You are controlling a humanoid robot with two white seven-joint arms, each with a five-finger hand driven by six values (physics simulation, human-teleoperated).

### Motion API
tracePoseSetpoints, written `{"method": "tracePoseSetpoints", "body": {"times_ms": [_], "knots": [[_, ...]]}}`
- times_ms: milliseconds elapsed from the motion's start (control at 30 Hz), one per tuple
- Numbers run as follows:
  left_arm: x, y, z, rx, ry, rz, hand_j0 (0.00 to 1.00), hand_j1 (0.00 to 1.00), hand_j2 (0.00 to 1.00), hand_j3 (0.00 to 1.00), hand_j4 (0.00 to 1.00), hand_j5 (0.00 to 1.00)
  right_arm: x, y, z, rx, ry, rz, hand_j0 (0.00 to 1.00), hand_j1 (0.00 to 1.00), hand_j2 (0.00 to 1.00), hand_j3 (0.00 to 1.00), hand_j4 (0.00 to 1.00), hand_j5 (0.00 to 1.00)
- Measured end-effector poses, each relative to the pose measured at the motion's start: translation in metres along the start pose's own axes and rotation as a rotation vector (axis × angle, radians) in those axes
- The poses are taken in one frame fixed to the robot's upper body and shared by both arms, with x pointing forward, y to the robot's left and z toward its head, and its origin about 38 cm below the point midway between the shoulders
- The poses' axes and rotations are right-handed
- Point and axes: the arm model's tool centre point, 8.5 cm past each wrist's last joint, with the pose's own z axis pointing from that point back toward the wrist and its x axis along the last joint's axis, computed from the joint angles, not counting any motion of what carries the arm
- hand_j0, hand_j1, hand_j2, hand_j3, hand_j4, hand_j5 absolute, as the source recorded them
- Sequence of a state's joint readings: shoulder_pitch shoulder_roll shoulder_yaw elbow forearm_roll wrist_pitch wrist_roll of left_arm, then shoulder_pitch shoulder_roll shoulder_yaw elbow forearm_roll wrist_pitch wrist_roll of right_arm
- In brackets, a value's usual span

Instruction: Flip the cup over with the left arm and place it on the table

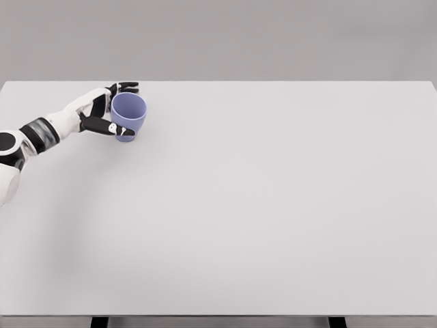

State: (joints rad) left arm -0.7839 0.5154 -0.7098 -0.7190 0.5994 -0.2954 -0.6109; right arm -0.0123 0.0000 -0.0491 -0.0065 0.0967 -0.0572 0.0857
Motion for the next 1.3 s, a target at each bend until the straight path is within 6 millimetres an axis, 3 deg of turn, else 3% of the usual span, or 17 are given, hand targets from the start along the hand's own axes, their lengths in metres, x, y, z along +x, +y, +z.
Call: {"method": "tracePoseSetpoints", "body": {"times_ms": [167, 667, 967, 1067, 1200, 1300], "knots": [[0.003, 0.004, 0.003, 0.006, -0.010, -0.010, 1.00, 1.00, 1.00, 1.00, 1.00, 1.00, 0.000, 0.000, 0.000, 0.000, 0.000, 0.000, 1.00, 1.00, 1.00, 1.00, 1.00, 1.00], [0.012, 0.041, 0.045, 0.057, 0.002, -0.101, 1.00, 1.00, 1.00, 1.00, 1.00, 1.00, 0.000, 0.000, 0.000, 0.000, 0.001, 0.000, 1.00, 1.00, 1.00, 1.00, 1.00, 1.00], [0.010, 0.047, 0.054, 0.067, 0.018, -0.113, 1.00, 1.00, 1.00, 1.00, 1.00, 1.00, 0.000, 0.000, 0.000, 0.000, 0.000, 0.000, 1.00, 1.00, 1.00, 1.00, 1.00, 1.00], [-0.004, 0.056, 0.084, 0.078, 0.068, -0.159, 1.00, 1.00, 1.00, 1.00, 1.00, 1.00, 0.000, 0.000, 0.000, 0.000, 0.000, 0.000, 1.00, 1.00, 1.00, 1.00, 1.00, 1.00], [0.001, 0.076, 0.132, 0.033, 0.121, -0.428, 1.00, 1.00, 1.00, 1.00, 1.00, 1.00, 0.000, 0.000, 0.000, 0.000, 0.000, 0.000, 1.00, 1.00, 1.00, 1.00, 1.00, 1.00], [0.000, 0.081, 0.149, 0.008, 0.152, -0.504, 1.00, 1.00, 1.00, 1.00, 1.00, 1.00, 0.000, 0.000, 0.000, 0.000, 0.000, 0.000, 1.00, 1.00, 1.00, 1.00, 1.00, 1.00]]}}
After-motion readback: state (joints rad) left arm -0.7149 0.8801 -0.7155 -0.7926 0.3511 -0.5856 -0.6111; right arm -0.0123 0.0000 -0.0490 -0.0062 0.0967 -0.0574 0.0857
